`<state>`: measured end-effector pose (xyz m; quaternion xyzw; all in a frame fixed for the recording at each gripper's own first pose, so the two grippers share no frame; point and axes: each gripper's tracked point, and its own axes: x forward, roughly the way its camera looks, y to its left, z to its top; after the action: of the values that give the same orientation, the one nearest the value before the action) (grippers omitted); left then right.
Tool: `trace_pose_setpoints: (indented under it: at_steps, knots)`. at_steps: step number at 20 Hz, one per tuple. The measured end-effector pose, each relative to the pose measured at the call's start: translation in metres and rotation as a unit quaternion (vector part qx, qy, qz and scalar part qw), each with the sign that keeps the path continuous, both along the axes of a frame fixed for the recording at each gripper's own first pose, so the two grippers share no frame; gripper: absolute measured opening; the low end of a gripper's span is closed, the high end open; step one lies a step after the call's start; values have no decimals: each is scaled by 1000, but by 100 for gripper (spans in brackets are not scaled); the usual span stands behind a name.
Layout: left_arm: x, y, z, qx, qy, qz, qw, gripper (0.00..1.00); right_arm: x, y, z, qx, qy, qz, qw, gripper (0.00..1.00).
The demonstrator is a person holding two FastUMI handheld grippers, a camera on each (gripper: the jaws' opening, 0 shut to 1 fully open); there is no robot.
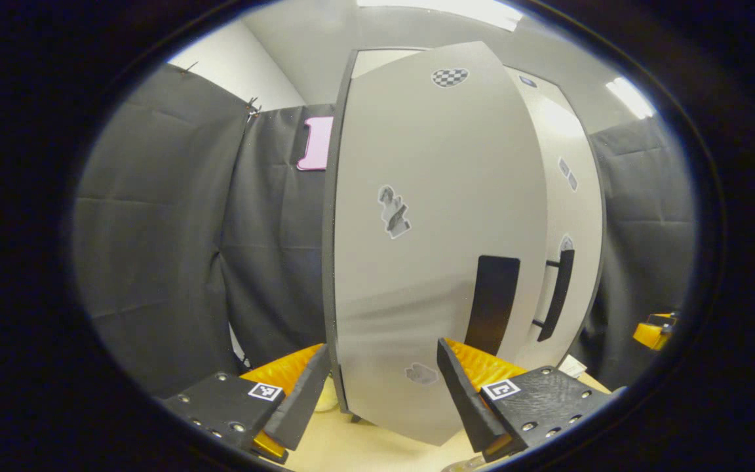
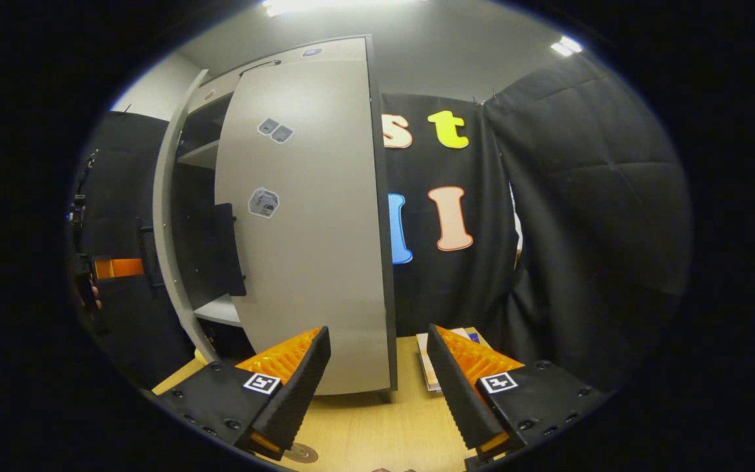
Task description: Grasp the bottle in the cabinet with the left hand and place it on the coaster, then close the right door with the right hand and the left door with the left hand.
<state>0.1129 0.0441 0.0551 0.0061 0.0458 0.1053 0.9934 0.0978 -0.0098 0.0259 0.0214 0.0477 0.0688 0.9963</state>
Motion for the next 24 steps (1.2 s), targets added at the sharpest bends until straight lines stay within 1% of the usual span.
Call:
trace_pose_setpoints:
  at_steps: [2, 5, 6, 7, 8, 11, 13, 14, 15, 18, 20, 21, 22, 23, 24]
  knots:
    - [-3, -6, -3, 2, 5, 18, 1000, 99, 4, -6, -2, 3, 6, 10, 1000, 95]
    - [-15, -10, -8, -1, 17, 49, 999, 99, 14, -15, -1, -6, 4, 21, 1000, 95]
    - [-20, -11, -8, 2, 19, 56, 998, 99, 19, -17, 3, -10, 1, 24, 1000, 92]
    - [-27, -14, -7, 6, 18, 62, 998, 99, 22, -18, 4, -12, -3, 28, 1000, 92]
    - [-32, -18, -5, 11, 15, 63, 998, 99, 26, -20, 8, -14, -6, 29, 999, 96]
    - [-49, -30, 3, 26, 5, 69, 997, 99, 29, -21, 12, -11, -9, 43, 999, 96]
    - [-61, -38, 7, 36, 0, 69, 997, 94, 30, -17, 13, -8, -9, 54, 998, 96]
    - [-65, -41, 7, 38, -2, 68, 997, 99, 30, -16, 15, -8, -7, 55, 998, 92]
    - [-68, -45, 7, 35, -2, 63, 997, 99, 29, -14, 14, -8, -7, 56, 998, 96]
    - [-72, -49, 7, 24, -9, 45, 999, 100, 27, -5, 22, -3, -18, 54, 998, 96]
    - [-70, -50, 4, 20, -7, 34, 999, 100, 26, -1, 24, -2, -20, 42, 999, 96]
    - [-72, -51, 1, 15, -4, 28, 999, 100, 25, 4, 24, -2, -20, 37, 999, 92]
    - [-73, -50, 0, 13, -3, 24, 1000, 100, 23, 8, 25, -2, -22, 32, 999, 96]
    - [-73, -51, -1, 12, -1, 20, 1000, 100, 22, 12, 26, -3, -24, 29, 999, 96]
    - [-73, -50, -2, 12, 1, 18, 1000, 89, 22, 16, 26, -6, -25, 26, 999, 96]
